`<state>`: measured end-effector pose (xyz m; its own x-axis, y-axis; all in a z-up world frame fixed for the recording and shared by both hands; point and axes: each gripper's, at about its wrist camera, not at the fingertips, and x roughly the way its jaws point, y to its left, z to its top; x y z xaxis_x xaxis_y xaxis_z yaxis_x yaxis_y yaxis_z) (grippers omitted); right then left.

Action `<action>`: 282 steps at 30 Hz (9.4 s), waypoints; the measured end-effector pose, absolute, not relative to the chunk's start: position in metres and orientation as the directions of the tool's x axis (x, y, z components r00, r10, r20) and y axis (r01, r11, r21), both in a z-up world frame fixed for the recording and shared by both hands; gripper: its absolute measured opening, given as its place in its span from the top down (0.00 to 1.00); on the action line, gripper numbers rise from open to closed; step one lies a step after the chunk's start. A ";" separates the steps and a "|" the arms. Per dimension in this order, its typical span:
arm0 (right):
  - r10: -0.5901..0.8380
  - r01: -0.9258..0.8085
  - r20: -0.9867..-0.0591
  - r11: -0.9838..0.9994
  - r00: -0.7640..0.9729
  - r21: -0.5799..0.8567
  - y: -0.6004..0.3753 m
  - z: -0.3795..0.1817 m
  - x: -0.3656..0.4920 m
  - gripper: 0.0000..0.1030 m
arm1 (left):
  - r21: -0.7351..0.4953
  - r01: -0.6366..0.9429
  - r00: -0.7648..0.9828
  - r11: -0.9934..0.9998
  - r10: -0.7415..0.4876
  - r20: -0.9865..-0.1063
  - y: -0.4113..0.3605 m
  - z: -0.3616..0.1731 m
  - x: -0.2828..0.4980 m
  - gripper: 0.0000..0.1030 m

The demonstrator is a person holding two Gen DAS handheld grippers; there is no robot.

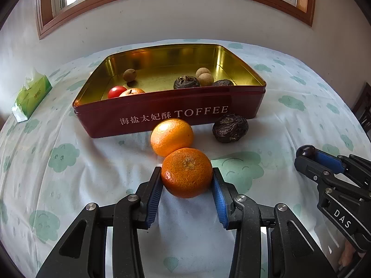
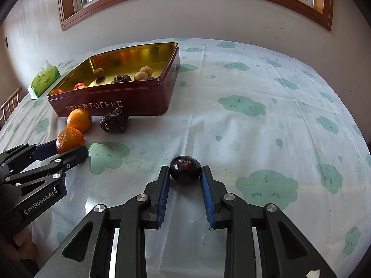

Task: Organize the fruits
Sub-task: 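Grasp the tangerine with the left tool while the right tool holds the plum, then carry the tangerine and the dark plum with both tools over the red tin, then open the left tool to drop the tangerine while the right tool releases the plum, then withdraw both open tools from the tin toward the remaining fruits, then grasp the dark wrinkled fruit with the right tool, then grasp the last tangerine with the left tool while the right tool holds the wrinkled fruit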

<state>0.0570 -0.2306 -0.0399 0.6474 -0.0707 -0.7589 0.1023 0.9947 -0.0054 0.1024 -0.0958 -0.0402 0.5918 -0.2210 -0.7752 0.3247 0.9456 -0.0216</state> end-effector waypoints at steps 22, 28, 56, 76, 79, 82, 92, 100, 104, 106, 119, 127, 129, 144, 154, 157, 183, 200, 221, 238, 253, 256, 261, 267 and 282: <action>-0.074 0.103 -0.759 0.995 0.647 -0.009 -0.229 -0.041 0.057 0.75 | 0.030 0.307 0.622 0.951 -0.177 -0.763 -0.083 -0.036 0.092 0.59; -0.075 0.104 -0.759 0.995 0.647 -0.009 -0.229 -0.040 0.057 0.75 | 0.038 0.306 0.629 0.951 -0.172 -0.758 -0.082 -0.036 0.090 0.59; -0.069 0.104 -0.758 0.995 0.649 -0.002 -0.223 -0.030 0.052 0.76 | 0.007 0.289 0.645 0.957 -0.189 -0.741 -0.065 -0.027 0.084 0.59; -0.031 0.038 -0.733 0.999 0.680 -0.008 -0.199 0.001 0.071 0.76 | -0.037 0.241 0.649 0.970 -0.190 -0.737 -0.045 -0.011 0.099 0.59; -0.024 0.031 -0.725 1.000 0.689 -0.003 -0.197 0.008 0.076 0.76 | -0.042 0.237 0.652 0.971 -0.191 -0.734 -0.042 -0.006 0.102 0.59; -0.016 0.020 -0.717 1.000 0.697 -0.002 -0.195 0.014 0.083 0.76 | -0.049 0.232 0.654 0.971 -0.193 -0.731 -0.040 0.000 0.107 0.59; 0.011 -0.026 -0.695 1.000 0.718 -0.011 -0.182 0.029 0.110 0.76 | -0.062 0.205 0.682 0.977 -0.188 -0.707 -0.030 0.021 0.141 0.59; 0.014 -0.040 -0.711 0.999 0.703 -0.020 -0.178 0.023 0.144 0.76 | -0.079 0.204 0.679 0.976 -0.199 -0.707 -0.026 0.025 0.183 0.59; 0.014 -0.037 -0.723 0.999 0.691 -0.016 -0.180 0.018 0.160 0.76 | -0.061 0.216 0.666 0.975 -0.193 -0.720 -0.031 0.018 0.201 0.59; 0.012 -0.039 -0.730 0.999 0.683 -0.020 -0.180 0.014 0.167 0.76 | -0.053 0.219 0.658 0.974 -0.188 -0.729 -0.033 0.013 0.207 0.59; 0.018 -0.048 -0.757 0.999 0.653 -0.017 -0.174 -0.001 0.193 0.75 | -0.010 0.244 0.636 0.970 -0.168 -0.753 -0.041 -0.004 0.228 0.59; 0.021 -0.048 -0.769 0.999 0.639 -0.012 -0.173 -0.007 0.199 0.75 | 0.001 0.247 0.631 0.969 -0.160 -0.759 -0.042 -0.013 0.231 0.59; 0.026 -0.047 -0.773 0.999 0.634 -0.006 -0.173 -0.008 0.200 0.75 | 0.003 0.247 0.632 0.969 -0.159 -0.759 -0.042 -0.013 0.232 0.59; 0.027 -0.054 -0.770 0.998 0.638 -0.009 -0.171 -0.006 0.197 0.70 | 0.006 0.249 0.630 0.969 -0.157 -0.760 -0.044 -0.011 0.232 0.57; 0.023 -0.048 -0.755 0.999 0.656 -0.011 -0.170 0.002 0.187 0.64 | 0.022 0.247 0.642 0.969 -0.146 -0.753 -0.046 -0.008 0.223 0.44; 0.023 -0.046 -0.749 0.999 0.662 -0.009 -0.171 0.006 0.181 0.64 | 0.026 0.245 0.648 0.969 -0.144 -0.748 -0.045 -0.005 0.218 0.44; 0.014 -0.006 -0.772 1.000 0.636 0.013 -0.183 -0.018 0.089 0.62 | 0.010 0.228 0.640 0.974 -0.142 -0.755 -0.022 -0.013 0.116 0.43; 0.042 -0.038 -0.795 0.999 0.605 0.023 -0.168 -0.040 0.089 0.61 | -0.008 0.220 0.616 0.976 -0.145 -0.774 -0.013 -0.034 0.099 0.43; 0.014 -0.059 -0.773 0.998 0.634 -0.030 -0.154 -0.042 0.131 0.66 | -0.031 0.234 0.599 0.972 -0.169 -0.783 -0.003 -0.043 0.108 0.42; 0.007 -0.023 -0.762 1.000 0.648 -0.010 -0.177 -0.042 0.110 0.67 | -0.010 0.293 0.596 0.956 -0.191 -0.780 -0.030 -0.042 0.103 0.42; -0.026 0.034 -0.760 0.999 0.650 -0.006 -0.207 -0.042 0.091 0.68 | -0.011 0.340 0.589 0.940 -0.222 -0.777 -0.067 -0.042 0.111 0.42; -0.031 0.044 -0.759 0.999 0.650 -0.003 -0.213 -0.042 0.089 0.68 | -0.011 0.351 0.589 0.936 -0.230 -0.775 -0.074 -0.042 0.112 0.42; -0.038 0.058 -0.759 0.998 0.650 0.000 -0.220 -0.041 0.087 0.68 | -0.010 0.364 0.582 0.931 -0.236 -0.778 -0.083 -0.044 0.116 0.42; -0.037 0.072 -0.758 0.997 0.651 0.013 -0.226 -0.041 0.085 0.68 | -0.017 0.364 0.580 0.931 -0.240 -0.779 -0.086 -0.044 0.119 0.42; -0.032 0.072 -0.758 0.997 0.651 0.019 -0.228 -0.041 0.085 0.67 | 0.000 0.340 0.590 0.941 -0.213 -0.779 -0.095 -0.044 0.141 0.42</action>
<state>0.0853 -0.2283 -0.0407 0.6514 -0.0325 -0.7581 0.0719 0.9972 0.0190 0.1413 -0.0952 -0.0437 0.5896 -0.2129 -0.7792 0.3395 0.9406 -0.0002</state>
